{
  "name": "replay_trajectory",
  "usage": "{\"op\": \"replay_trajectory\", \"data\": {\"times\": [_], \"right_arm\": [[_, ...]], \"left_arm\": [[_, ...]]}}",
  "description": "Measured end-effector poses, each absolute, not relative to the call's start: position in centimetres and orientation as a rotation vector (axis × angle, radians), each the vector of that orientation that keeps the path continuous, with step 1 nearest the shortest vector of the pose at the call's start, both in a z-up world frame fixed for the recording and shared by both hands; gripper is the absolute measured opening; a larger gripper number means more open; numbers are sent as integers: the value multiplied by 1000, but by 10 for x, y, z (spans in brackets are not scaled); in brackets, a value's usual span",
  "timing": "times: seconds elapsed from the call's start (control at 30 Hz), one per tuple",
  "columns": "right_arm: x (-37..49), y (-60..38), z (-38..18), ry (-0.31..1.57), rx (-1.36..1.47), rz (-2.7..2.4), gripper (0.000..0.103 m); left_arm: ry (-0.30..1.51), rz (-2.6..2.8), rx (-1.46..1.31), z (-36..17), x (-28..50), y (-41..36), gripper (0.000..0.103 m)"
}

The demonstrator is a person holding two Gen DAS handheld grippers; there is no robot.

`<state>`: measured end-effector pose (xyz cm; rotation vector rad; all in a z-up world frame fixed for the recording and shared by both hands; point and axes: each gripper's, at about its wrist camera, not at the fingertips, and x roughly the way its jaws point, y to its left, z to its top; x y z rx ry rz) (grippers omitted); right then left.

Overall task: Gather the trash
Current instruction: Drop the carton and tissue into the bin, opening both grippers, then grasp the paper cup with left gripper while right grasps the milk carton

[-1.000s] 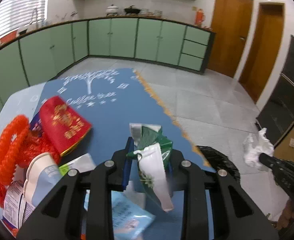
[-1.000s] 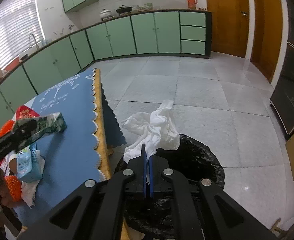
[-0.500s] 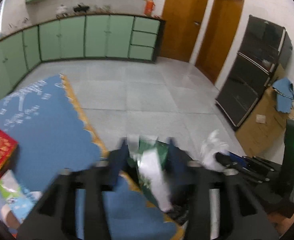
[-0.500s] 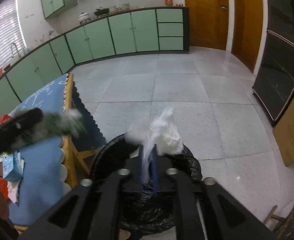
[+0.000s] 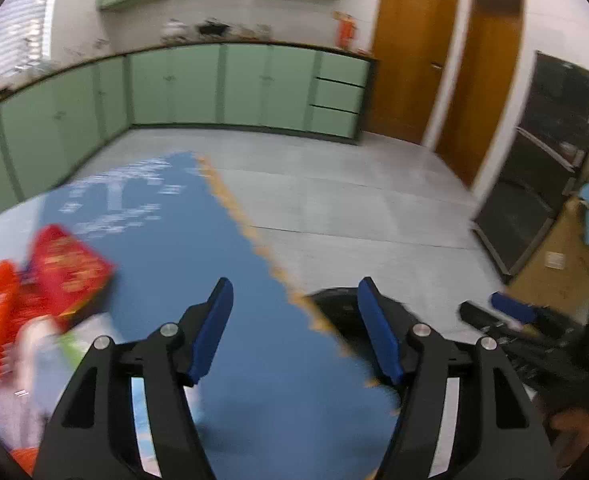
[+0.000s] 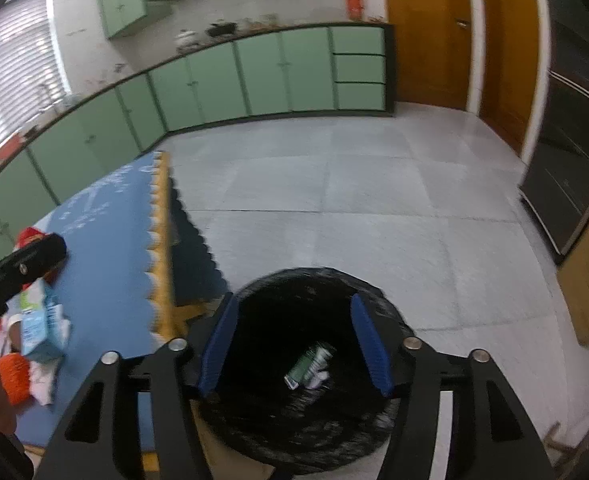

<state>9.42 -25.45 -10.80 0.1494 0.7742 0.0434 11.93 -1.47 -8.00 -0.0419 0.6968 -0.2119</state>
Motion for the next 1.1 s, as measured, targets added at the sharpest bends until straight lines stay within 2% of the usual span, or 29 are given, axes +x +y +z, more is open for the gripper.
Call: {"op": "replay_trajectory", "data": {"times": [0.23, 0.43, 0.8, 1.1], "right_arm": [[94, -181, -94, 721, 102, 268, 70], [89, -113, -97, 714, 27, 464, 70], [82, -40, -112, 752, -67, 659, 70], [91, -21, -131, 808, -98, 629, 70]], "left_arm": [[660, 50, -40, -71, 78, 69, 65], [676, 189, -67, -74, 51, 116, 65], [692, 261, -124, -87, 26, 155, 65], [694, 260, -134, -91, 21, 162, 65]]}}
